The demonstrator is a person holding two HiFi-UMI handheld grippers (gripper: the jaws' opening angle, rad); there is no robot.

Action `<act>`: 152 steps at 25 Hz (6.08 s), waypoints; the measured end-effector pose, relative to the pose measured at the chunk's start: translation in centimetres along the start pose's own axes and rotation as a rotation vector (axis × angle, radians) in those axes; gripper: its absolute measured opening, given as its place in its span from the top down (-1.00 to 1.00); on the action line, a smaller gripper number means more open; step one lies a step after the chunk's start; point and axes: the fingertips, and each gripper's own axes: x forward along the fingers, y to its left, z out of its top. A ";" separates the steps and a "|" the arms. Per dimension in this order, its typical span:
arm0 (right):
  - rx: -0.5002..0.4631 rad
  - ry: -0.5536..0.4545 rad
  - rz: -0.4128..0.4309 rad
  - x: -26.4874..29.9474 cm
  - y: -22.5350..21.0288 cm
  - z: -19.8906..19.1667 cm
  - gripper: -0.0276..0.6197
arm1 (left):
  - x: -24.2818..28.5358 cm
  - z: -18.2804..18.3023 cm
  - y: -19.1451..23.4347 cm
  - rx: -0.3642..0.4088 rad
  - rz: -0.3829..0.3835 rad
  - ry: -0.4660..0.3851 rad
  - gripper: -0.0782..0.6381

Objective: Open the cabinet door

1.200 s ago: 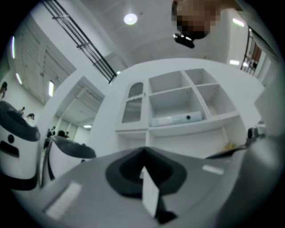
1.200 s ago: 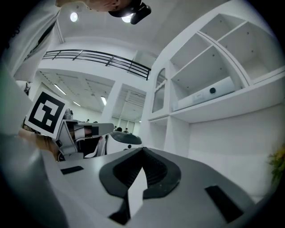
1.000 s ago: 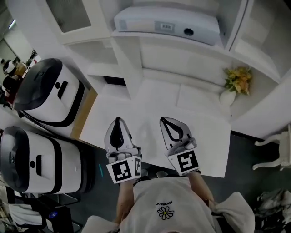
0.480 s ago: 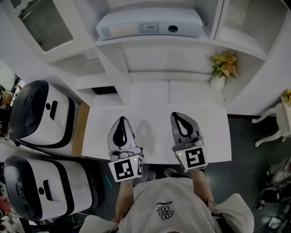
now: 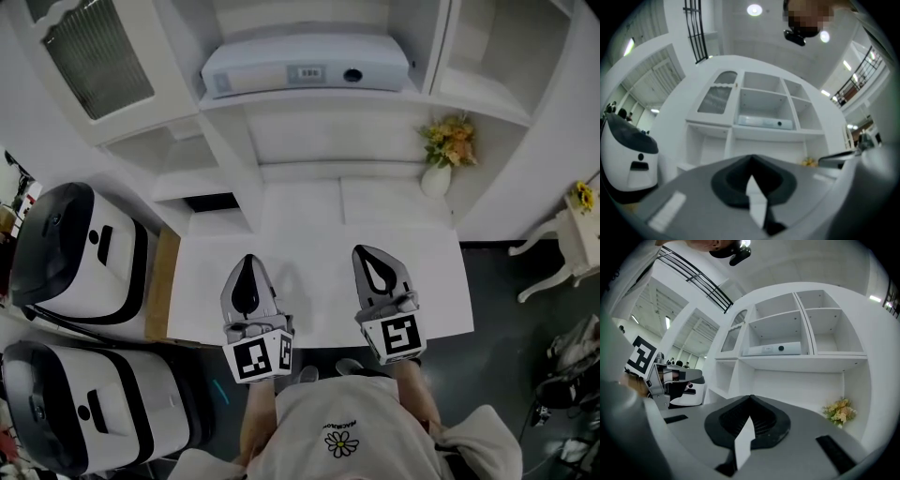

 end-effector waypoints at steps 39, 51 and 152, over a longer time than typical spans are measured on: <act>-0.003 -0.048 0.157 -0.5 4.6 2.9 0.91 | 24.6 43.6 8.9 0.083 0.023 -0.611 0.35; 0.021 -0.020 0.031 -2.5 -0.2 1.7 0.91 | 28.6 42.3 11.1 0.055 0.084 -0.565 0.25; -0.061 -0.073 0.186 3.8 27.9 6.9 0.91 | 4.9 47.8 26.4 -0.444 -0.803 -0.636 0.56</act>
